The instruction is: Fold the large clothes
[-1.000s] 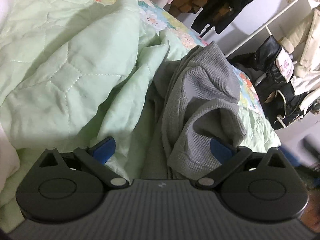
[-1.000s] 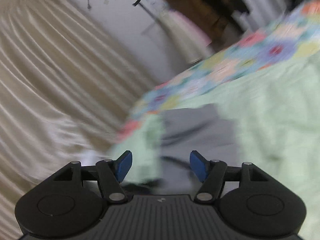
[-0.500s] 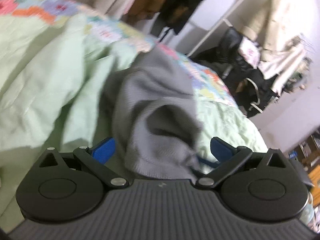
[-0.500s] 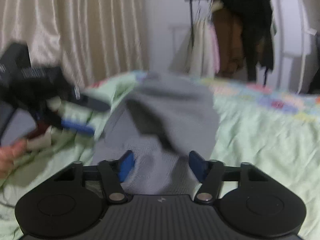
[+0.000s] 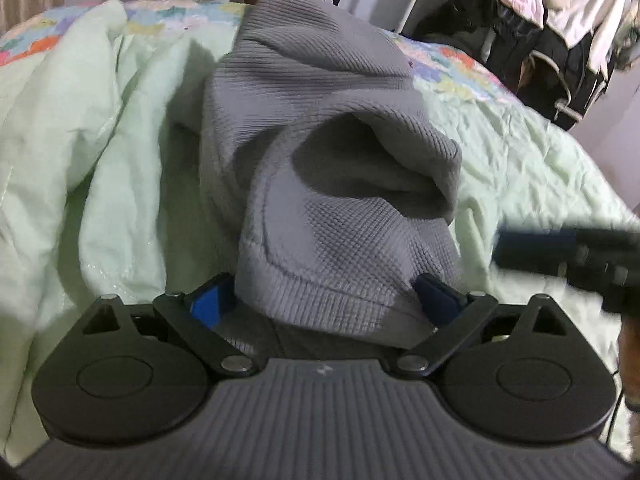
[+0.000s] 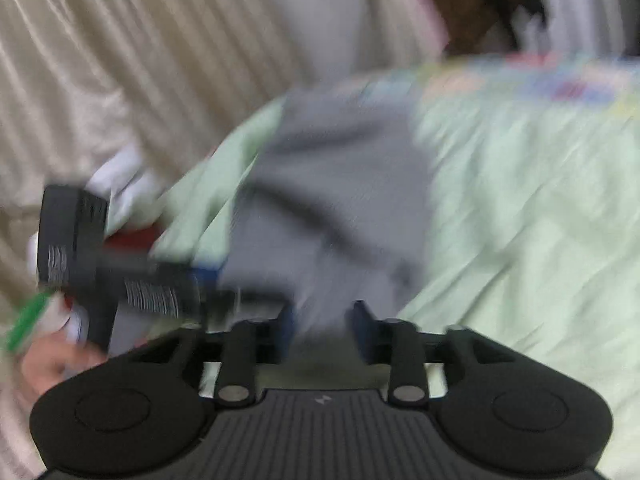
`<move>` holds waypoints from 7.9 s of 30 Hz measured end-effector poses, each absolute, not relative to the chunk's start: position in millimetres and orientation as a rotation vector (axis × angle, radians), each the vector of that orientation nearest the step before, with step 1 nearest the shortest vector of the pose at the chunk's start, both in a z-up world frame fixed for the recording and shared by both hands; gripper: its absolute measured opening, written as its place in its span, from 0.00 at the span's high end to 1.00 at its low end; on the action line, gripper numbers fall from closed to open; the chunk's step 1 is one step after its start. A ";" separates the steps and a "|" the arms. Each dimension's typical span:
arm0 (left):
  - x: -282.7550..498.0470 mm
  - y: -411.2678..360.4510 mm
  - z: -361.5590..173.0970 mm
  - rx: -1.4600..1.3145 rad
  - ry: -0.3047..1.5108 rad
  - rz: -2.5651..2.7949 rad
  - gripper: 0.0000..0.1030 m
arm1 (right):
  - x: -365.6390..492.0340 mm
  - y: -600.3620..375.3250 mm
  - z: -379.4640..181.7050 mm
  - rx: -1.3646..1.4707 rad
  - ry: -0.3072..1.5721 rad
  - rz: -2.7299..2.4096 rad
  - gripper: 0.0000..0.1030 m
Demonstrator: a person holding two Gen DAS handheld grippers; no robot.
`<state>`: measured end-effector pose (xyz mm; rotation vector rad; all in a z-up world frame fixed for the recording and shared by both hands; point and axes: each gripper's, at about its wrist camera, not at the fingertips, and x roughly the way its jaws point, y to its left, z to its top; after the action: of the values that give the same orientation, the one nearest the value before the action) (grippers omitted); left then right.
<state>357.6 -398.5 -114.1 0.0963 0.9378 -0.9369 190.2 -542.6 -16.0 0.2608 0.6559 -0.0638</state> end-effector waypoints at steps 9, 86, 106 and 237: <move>368.7 -387.1 -111.0 -0.024 0.942 -0.906 0.19 | 234.3 -521.7 -56.4 0.022 0.576 -0.138 0.60; 387.9 -306.5 -57.8 -0.225 0.830 -0.927 0.10 | 279.9 -618.2 -119.2 1.117 0.924 0.282 0.80; 340.3 -412.7 -74.9 0.226 0.726 -0.752 0.62 | 328.8 -589.8 -69.3 1.212 1.007 0.313 0.78; 313.9 -195.8 43.5 0.130 0.835 -0.049 0.00 | 310.7 -290.1 88.6 0.095 0.770 0.149 0.12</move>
<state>313.9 -195.8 43.5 0.1301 0.8348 -0.0490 310.7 -290.1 88.6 0.0952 0.7704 0.1489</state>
